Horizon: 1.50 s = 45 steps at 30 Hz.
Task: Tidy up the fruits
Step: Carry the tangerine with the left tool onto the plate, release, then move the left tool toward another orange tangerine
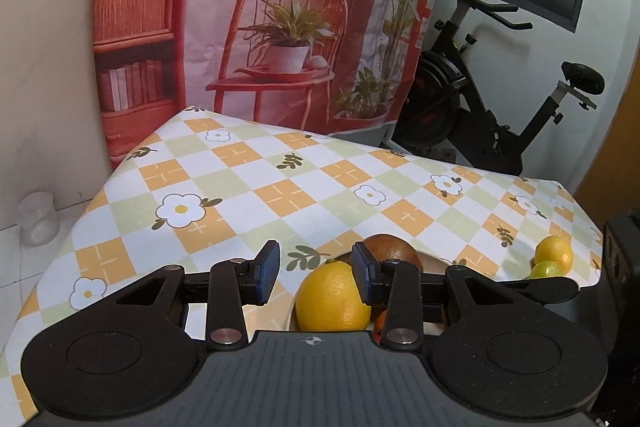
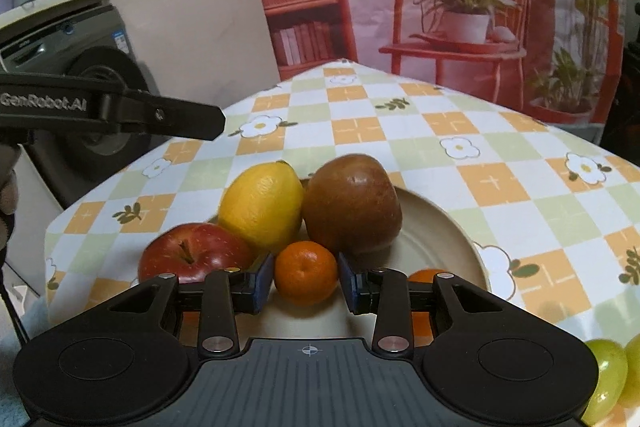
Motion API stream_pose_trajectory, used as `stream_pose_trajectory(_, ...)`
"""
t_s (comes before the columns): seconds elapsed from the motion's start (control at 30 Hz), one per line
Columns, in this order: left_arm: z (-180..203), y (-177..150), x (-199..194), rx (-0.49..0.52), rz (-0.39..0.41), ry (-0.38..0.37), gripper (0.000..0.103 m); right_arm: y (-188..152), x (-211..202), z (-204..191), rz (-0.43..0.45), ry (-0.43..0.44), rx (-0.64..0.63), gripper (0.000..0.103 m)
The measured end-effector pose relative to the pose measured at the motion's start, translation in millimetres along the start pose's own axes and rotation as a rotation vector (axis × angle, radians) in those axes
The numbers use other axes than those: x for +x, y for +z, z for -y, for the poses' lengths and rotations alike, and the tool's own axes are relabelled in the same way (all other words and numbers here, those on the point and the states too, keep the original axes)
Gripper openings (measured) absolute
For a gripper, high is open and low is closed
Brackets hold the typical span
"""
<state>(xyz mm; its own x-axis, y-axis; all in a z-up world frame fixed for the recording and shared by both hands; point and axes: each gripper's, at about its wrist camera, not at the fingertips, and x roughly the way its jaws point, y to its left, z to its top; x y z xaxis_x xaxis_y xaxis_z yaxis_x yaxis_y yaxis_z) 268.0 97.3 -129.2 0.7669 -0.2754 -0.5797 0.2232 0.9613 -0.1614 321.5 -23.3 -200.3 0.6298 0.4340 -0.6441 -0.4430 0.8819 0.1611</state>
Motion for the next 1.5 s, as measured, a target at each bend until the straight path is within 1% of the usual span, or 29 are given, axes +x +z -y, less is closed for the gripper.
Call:
stream_pose_trajectory(0.1, 4.1, -0.8, 0.0, 0.003, 0.001, -0.006, 0.042, -0.1, -1.0, -0.4, 0.007, -0.005, 0.000, 0.036)
stream_pose_trajectory(0.2, 7.2, -2.9, -1.4, 0.003, 0.003, -0.007, 0.042, -1.1, -8.4, 0.3, 0.033, -0.008, -0.007, 0.036)
stream_pose_trajectory(0.37, 14.7, -5.5, -5.1, 0.008, 0.012, 0.000, 0.042, -7.8, -33.7, 7.6, 0.109, -0.024, -0.012, 0.036)
stream_pose_trajectory(0.53, 27.2, -8.9, -4.6, 0.002, 0.015, -0.006, 0.042, -23.8, -70.5, 31.3, 0.206, -0.101, 0.022, 0.036)
stream_pose_trajectory(0.7, 54.2, -16.1, 0.9, 0.022, 0.008, -0.028, 0.042, -50.5, -114.7, 68.3, 0.306, -0.189, 0.102, 0.036)
stream_pose_trajectory(0.77, 67.4, -20.1, 2.7, 0.032, 0.008, -0.037, 0.042, -62.8, -127.8, 81.9, 0.326, -0.219, 0.122, 0.037)
stream_pose_trajectory(0.9, 93.5, -32.3, 7.0, 0.048, -0.003, -0.057, 0.042, -91.5, -148.4, 104.5, 0.331, -0.247, 0.178, 0.038)
stream_pose_trajectory(1.07, 117.2, -50.0, 6.2, 0.098, -0.006, -0.062, 0.042, -115.2, -156.7, 106.6, 0.329, -0.226, 0.189, 0.038)
stream_pose_trajectory(1.2, 119.8, -61.2, 2.3, 0.102, -0.010, -0.056, 0.042, -124.8, -151.6, 89.5, 0.298, -0.218, 0.109, 0.038)
stream_pose_trajectory(1.3, 120.3, -66.6, 0.0, 0.108, -0.014, -0.044, 0.042, -121.4, -148.5, 76.7, 0.291, -0.210, 0.047, 0.038)
stream_pose_trajectory(1.5, 116.2, -69.0, -2.3, 0.105, -0.019, -0.025, 0.042, -117.8, -136.1, 57.5, 0.210, -0.143, -0.041, 0.038)
